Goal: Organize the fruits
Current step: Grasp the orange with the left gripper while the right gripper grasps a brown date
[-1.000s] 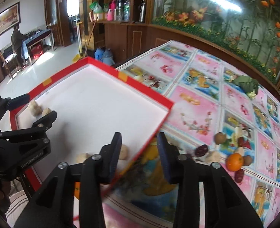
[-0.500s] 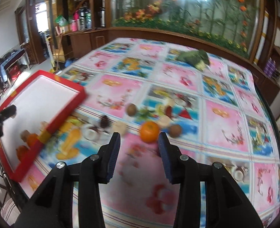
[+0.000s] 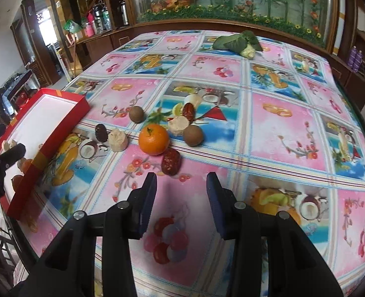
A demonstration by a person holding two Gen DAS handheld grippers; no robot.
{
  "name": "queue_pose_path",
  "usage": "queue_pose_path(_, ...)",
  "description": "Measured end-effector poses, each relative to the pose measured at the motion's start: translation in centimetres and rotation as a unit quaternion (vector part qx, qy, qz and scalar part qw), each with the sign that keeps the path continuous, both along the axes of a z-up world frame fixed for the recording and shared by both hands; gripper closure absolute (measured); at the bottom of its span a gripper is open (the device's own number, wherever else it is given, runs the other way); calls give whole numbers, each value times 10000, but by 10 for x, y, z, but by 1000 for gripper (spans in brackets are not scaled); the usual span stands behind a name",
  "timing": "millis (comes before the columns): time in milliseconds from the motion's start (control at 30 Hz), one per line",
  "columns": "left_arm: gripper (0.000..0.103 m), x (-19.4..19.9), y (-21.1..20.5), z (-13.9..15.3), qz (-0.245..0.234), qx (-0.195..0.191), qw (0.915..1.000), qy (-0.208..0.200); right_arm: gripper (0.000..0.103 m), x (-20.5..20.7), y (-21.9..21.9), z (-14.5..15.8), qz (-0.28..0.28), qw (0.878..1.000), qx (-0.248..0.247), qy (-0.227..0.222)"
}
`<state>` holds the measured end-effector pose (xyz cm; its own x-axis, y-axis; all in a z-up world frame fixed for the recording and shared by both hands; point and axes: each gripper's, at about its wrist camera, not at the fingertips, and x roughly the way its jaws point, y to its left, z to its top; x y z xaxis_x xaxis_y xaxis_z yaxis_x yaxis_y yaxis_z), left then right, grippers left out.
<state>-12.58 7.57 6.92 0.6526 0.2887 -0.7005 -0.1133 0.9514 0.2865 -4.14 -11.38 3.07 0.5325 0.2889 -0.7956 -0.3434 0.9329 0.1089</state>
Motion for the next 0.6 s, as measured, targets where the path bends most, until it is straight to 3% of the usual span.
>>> queue_pose_path(267, 24, 9, -17, -3, -210, -139, 9995, 197, 60, 23, 19, -14, 79, 9998, -76, 191)
queue_pose_path(433, 24, 24, -32, -1, -417, -228, 9985, 272, 81, 26, 15, -18, 43, 9999, -139, 78)
queue_pose_path(600, 24, 47, -58, -3, -712, -291, 9964, 348, 81, 33, -9, -15, -306, 9991, 212, 203)
